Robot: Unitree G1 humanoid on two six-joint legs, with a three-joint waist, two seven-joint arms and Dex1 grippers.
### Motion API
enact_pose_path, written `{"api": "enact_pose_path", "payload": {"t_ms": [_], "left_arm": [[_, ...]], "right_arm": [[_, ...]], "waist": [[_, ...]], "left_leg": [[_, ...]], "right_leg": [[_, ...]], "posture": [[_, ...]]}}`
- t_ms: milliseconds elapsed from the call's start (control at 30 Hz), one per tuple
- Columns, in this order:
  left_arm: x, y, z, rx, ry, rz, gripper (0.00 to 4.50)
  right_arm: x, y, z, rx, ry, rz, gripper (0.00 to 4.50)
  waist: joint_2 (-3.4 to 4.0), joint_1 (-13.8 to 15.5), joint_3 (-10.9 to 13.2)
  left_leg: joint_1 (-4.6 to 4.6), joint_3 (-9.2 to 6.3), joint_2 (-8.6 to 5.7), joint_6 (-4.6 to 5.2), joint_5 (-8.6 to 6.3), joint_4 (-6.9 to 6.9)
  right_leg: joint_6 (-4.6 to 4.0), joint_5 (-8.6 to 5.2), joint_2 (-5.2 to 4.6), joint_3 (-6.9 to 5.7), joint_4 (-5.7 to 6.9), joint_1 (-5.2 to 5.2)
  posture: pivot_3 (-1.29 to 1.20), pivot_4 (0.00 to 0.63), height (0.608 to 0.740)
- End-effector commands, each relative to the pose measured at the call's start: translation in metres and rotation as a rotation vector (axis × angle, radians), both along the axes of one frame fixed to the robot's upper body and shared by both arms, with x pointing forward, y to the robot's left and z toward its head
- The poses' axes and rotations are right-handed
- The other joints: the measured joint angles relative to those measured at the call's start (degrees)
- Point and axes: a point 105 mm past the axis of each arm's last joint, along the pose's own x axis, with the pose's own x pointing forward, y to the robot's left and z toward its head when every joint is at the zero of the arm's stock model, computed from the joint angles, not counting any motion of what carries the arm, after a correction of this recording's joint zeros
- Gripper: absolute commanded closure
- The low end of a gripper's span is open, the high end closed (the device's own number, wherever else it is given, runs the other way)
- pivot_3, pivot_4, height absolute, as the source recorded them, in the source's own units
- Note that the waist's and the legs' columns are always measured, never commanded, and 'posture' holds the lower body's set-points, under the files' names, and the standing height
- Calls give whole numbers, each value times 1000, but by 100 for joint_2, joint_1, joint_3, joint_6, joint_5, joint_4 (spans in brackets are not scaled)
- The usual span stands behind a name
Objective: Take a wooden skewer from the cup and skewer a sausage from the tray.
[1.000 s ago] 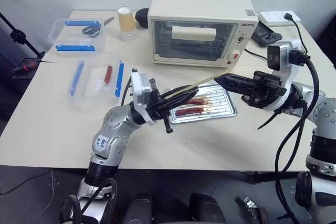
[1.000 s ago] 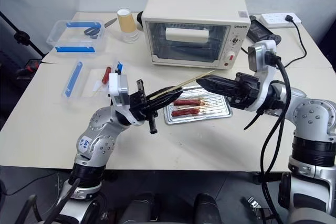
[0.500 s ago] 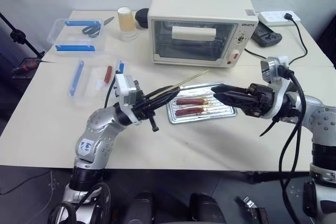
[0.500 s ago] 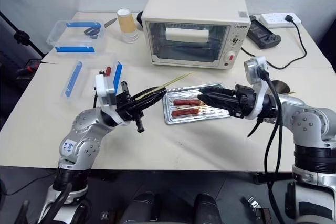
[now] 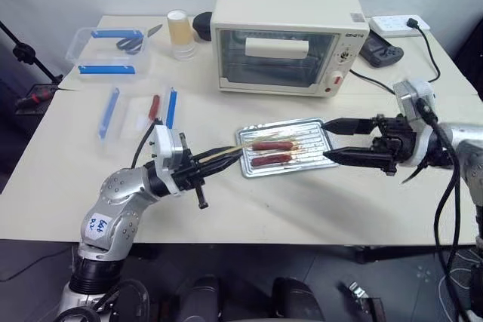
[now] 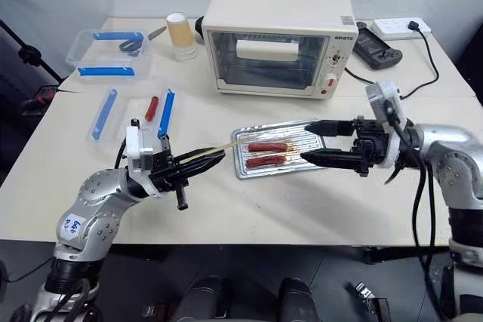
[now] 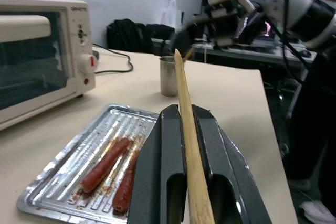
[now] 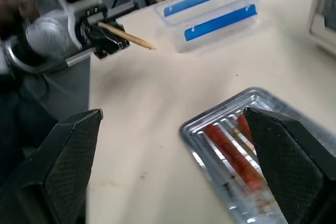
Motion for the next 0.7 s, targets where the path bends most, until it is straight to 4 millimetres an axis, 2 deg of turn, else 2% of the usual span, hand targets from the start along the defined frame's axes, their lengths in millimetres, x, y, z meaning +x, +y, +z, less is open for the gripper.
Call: {"api": "enact_pose_path", "payload": {"t_ms": [33, 267, 700], "left_arm": [[-2, -7, 1, 26, -20, -43, 4500], [-2, -18, -4, 41, -14, -89, 4500], [-2, -24, -2, 31, -25, -118, 4500]], "right_arm": [[-9, 12, 7, -98, -87, 123, 22], [-9, 37, -4, -194, -98, 232, 22], [5, 54, -13, -101, -63, 235, 22]], "waist": [[-1, 3, 0], [-1, 0, 0], [-1, -4, 0]], "left_leg": [[-1, -2, 1, 0, 0, 0], [0, -3, 1, 0, 0, 1], [-1, -4, 1, 0, 0, 2]], "right_leg": [[0, 0, 0, -1, 0, 0], [0, 0, 0, -2, 1, 0], [0, 0, 0, -4, 2, 1]], "posture": [[0, 150, 740], [0, 150, 740], [0, 150, 740]]}}
